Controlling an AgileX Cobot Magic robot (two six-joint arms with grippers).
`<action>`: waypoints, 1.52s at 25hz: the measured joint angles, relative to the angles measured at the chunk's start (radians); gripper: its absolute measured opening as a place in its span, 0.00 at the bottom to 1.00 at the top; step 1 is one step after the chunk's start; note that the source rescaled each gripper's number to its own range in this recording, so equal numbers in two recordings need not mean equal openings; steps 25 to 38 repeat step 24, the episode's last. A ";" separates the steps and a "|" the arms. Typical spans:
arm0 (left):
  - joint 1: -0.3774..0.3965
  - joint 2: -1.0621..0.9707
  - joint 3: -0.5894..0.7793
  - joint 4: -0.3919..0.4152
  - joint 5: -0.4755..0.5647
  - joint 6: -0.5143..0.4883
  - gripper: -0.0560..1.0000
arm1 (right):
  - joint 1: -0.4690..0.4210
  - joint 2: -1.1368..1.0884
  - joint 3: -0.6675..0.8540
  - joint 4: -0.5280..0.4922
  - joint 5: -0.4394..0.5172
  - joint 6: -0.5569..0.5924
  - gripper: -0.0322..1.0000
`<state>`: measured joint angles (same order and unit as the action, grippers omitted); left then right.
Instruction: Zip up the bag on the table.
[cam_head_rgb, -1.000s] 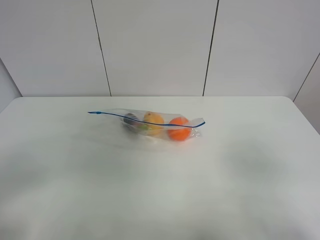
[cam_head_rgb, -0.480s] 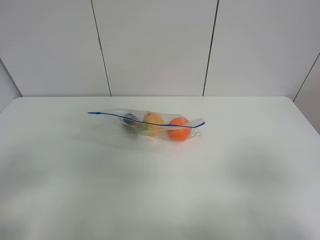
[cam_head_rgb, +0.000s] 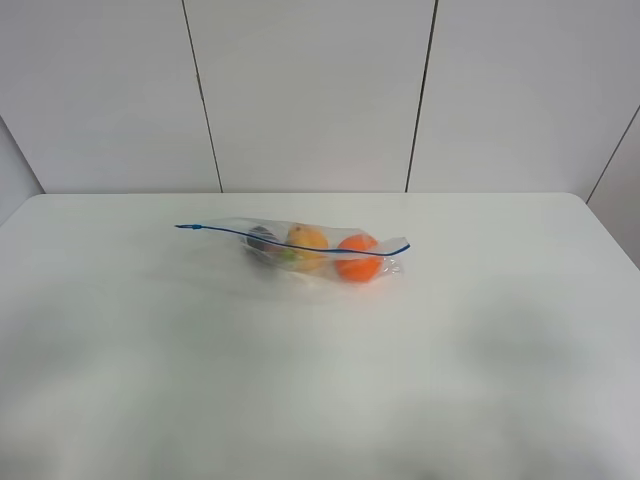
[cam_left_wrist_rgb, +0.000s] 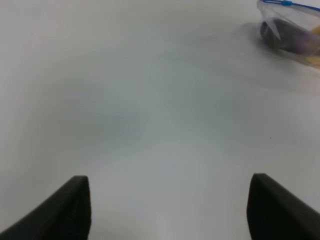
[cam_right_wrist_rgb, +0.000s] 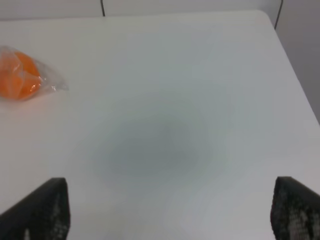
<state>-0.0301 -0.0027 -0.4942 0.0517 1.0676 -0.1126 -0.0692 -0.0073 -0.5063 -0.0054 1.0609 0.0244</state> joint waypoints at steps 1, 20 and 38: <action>0.000 0.000 0.000 0.000 0.000 0.000 0.99 | 0.000 0.000 0.000 0.000 0.000 0.000 0.99; 0.000 0.000 0.000 0.000 0.000 -0.005 0.99 | 0.000 0.000 0.000 0.000 -0.001 -0.001 0.99; 0.000 0.000 0.000 0.000 0.000 -0.005 0.99 | 0.000 0.000 0.000 0.000 -0.001 -0.001 0.99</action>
